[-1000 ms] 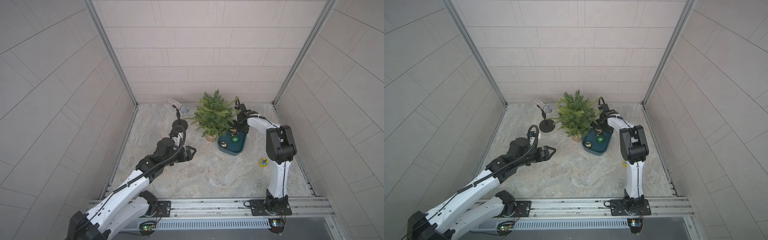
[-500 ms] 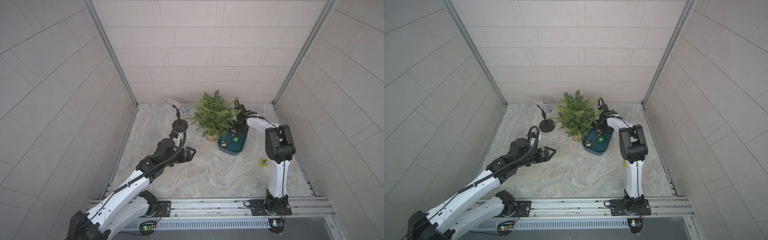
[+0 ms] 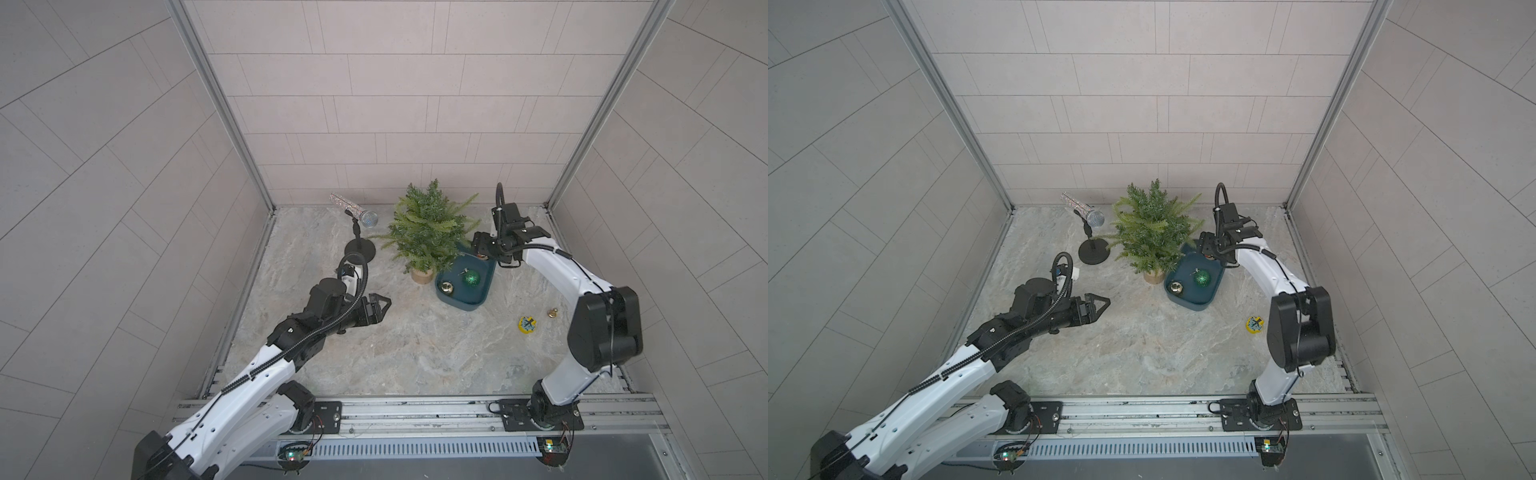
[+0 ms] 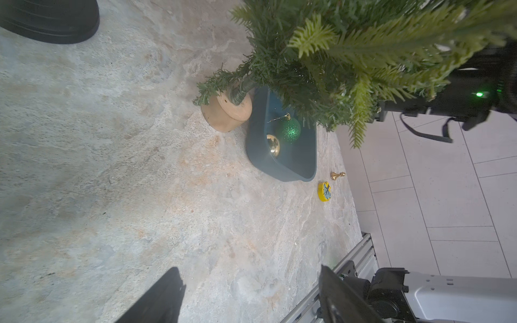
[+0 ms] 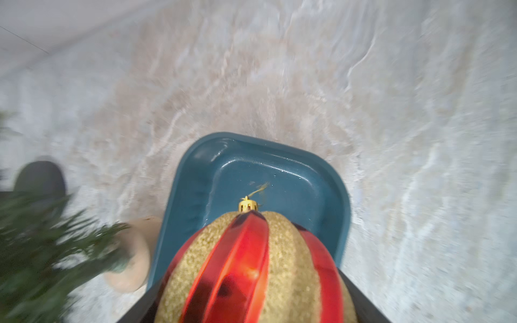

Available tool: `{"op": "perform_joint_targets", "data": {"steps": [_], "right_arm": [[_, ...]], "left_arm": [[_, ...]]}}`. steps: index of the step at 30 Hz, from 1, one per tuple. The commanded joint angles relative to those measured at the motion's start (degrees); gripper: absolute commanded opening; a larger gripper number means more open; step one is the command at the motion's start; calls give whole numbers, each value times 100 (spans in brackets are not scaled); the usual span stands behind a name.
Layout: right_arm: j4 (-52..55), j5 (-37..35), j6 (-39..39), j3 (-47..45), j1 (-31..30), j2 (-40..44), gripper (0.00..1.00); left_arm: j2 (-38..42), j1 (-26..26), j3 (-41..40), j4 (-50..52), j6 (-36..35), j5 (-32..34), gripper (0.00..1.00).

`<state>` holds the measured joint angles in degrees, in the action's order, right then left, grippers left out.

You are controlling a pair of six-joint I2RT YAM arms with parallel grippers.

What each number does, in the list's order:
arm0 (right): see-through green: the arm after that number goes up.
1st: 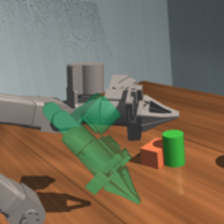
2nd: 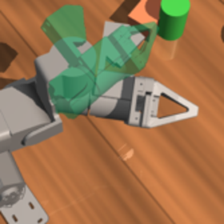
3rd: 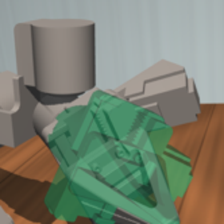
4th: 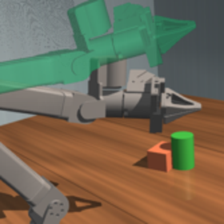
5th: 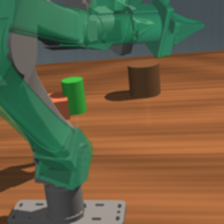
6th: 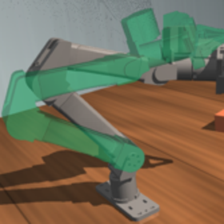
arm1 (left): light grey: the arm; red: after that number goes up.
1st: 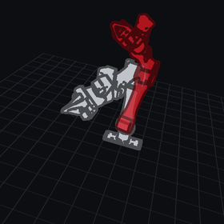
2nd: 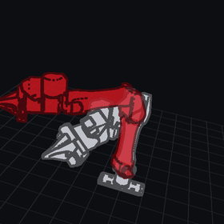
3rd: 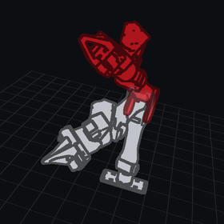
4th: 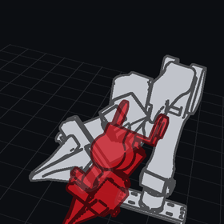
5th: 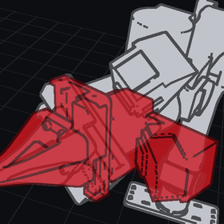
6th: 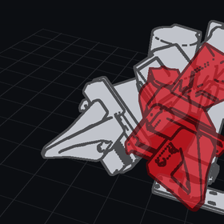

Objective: Decorate the small christmas tree with ornaments
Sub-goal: Pick up an ornament from the container, then hang an ornament on the christmas tree.

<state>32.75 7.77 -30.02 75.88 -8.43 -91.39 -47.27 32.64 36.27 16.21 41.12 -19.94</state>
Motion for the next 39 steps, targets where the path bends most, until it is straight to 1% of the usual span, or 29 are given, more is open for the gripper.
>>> {"op": "perform_joint_targets", "data": {"steps": [1,5,7,9,14,18,23,26,29,35,39], "right_arm": [[216,7,-22,-317,101,673,72],[483,277,-82,-678,122,1716,72],[623,293,-95,-784,123,2260,72],[996,365,-28,-713,129,2716,72],[1915,1081,177,-430,95,3456,72],[2429,1673,357,3,-128,3601,71],[2815,2279,501,661,-816,3529,71],[2959,2671,566,862,-1218,3450,71],[3095,2818,705,971,-1551,3425,71],[3097,3088,850,898,-2051,3445,70],[3078,3196,827,884,-2178,3452,70]], "left_arm": [[107,27,274,-100,157,-117,80],[166,25,402,-211,248,-206,80],[200,43,446,-280,317,-271,79],[217,71,478,-352,376,-323,78],[195,205,637,-500,440,-370,75],[44,321,812,-704,458,-418,70],[-306,510,1156,-954,450,-543,62],[-510,710,1343,-1130,418,-537,58],[-734,975,1493,-1312,358,-520,56],[-1170,1372,1684,-1814,276,-697,55],[-1406,1686,1891,-1910,75,-739,57]]}}
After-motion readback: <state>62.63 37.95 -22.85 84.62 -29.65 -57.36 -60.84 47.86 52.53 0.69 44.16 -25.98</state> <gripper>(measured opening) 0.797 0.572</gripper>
